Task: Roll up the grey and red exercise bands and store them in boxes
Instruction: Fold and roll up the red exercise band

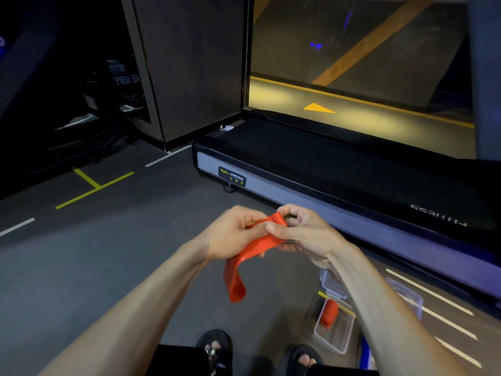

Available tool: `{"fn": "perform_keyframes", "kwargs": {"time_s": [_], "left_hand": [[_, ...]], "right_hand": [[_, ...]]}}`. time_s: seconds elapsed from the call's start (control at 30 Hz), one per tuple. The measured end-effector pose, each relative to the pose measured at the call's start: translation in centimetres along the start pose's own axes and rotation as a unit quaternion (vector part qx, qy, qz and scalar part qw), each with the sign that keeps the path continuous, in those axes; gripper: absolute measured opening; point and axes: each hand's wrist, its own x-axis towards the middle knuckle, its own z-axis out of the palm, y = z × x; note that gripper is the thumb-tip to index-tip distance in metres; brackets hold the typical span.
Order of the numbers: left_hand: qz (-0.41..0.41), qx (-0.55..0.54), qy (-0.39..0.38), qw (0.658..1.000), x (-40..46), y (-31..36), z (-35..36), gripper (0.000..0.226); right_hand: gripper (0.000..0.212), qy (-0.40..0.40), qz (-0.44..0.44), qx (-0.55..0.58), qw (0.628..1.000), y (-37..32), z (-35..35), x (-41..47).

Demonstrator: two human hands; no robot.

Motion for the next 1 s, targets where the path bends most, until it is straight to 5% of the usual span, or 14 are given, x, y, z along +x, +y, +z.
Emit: {"fn": "perform_keyframes", "kwargs": {"time_s": [0.37, 1.0], "left_hand": [[0.003, 0.007, -0.012, 1.0, 0.1, -0.3, -0.2, 0.029], [-0.023, 0.055, -0.002, 0.998, 0.3, -0.8, -0.7, 0.034]], "right_hand": [[0.046, 0.011, -0.022, -0.073, 0.997, 0.1, 0.5, -0.1], [0.005, 0.067, -0.05, -0.126, 0.988, 0.0, -1.1, -0.1]]}}
